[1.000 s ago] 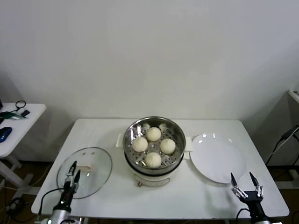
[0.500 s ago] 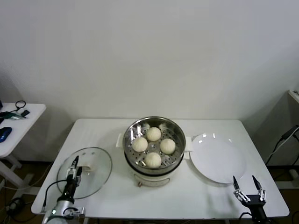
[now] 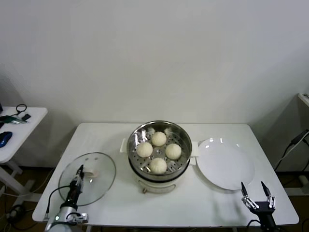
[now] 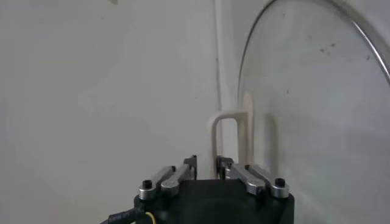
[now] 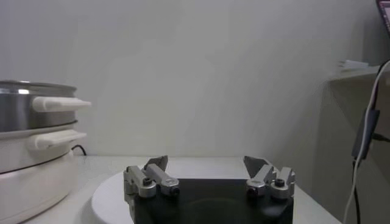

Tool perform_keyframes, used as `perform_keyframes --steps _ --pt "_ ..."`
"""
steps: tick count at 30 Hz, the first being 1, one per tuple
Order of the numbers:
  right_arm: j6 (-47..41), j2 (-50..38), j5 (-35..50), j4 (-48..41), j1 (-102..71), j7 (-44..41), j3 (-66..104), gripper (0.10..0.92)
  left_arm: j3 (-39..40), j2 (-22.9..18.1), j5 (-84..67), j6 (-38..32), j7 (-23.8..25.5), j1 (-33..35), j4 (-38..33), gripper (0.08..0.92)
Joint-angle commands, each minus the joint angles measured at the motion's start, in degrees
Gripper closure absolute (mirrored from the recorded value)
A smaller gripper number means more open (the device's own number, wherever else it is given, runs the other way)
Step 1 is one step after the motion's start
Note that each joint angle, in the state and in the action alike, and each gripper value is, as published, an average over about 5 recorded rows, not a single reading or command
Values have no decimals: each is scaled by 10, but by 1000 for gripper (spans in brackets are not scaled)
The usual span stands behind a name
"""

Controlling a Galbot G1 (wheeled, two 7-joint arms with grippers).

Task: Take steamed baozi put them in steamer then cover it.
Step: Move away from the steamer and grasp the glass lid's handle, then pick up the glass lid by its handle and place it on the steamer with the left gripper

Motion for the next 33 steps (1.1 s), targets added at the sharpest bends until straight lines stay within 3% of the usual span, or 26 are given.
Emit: perform_keyframes --steps 1,6,11,17,22,27,33 --pt "-1 -1 0 1 0 0 2 203 -2 -3 -8 -1 5 -4 2 744" --pt "-4 -1 0 6 0 1 6 203 -12 -6 -36 -2 17 5 -45 859" --pt "-9 -3 -7 12 1 6 12 203 -23 15 -80 6 53 28 -138 866" --pt "-44 6 -61 18 11 41 27 203 -38 80 -164 89 160 55 -291 866" --pt "-56 7 -67 14 22 49 28 203 -42 126 -188 162 241 37 -376 866" --pt "-55 9 -66 12 25 50 22 203 -6 118 -160 209 278 1 -432 866" --pt "-50 8 -66 2 32 50 11 203 108 90 -68 265 322 -41 -482 866"
